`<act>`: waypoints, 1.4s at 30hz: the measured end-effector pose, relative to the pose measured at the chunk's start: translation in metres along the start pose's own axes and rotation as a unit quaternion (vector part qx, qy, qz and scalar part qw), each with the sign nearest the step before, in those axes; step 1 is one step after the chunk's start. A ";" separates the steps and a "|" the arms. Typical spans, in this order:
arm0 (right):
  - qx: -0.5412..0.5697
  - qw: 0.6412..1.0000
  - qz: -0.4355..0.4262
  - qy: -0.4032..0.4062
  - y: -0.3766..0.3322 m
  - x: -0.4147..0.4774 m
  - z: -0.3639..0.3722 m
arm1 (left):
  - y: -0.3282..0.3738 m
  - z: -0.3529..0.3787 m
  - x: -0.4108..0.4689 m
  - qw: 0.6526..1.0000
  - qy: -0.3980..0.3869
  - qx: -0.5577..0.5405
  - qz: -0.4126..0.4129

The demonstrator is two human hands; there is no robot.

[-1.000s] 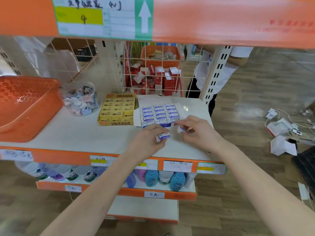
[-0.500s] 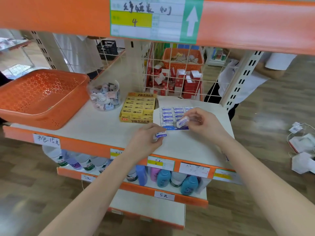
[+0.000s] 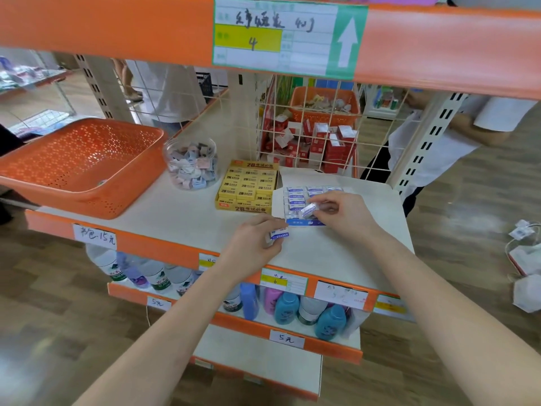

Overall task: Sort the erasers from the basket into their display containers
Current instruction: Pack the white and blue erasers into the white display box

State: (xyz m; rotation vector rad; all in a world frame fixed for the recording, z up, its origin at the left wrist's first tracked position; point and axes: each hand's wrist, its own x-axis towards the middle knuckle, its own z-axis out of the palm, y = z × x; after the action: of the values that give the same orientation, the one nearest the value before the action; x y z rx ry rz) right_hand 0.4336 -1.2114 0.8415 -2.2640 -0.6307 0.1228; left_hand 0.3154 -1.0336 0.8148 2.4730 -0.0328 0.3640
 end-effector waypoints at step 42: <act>-0.148 0.988 -0.052 0.011 0.022 -0.003 -0.015 | 0.015 0.019 0.029 0.986 -0.047 0.155 0.036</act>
State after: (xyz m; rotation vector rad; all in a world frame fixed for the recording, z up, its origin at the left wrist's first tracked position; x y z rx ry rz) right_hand 0.4438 -1.2352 0.8360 -2.5046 -0.7975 -0.0518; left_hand 0.3461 -1.0552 0.8165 2.8022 -0.1125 0.2999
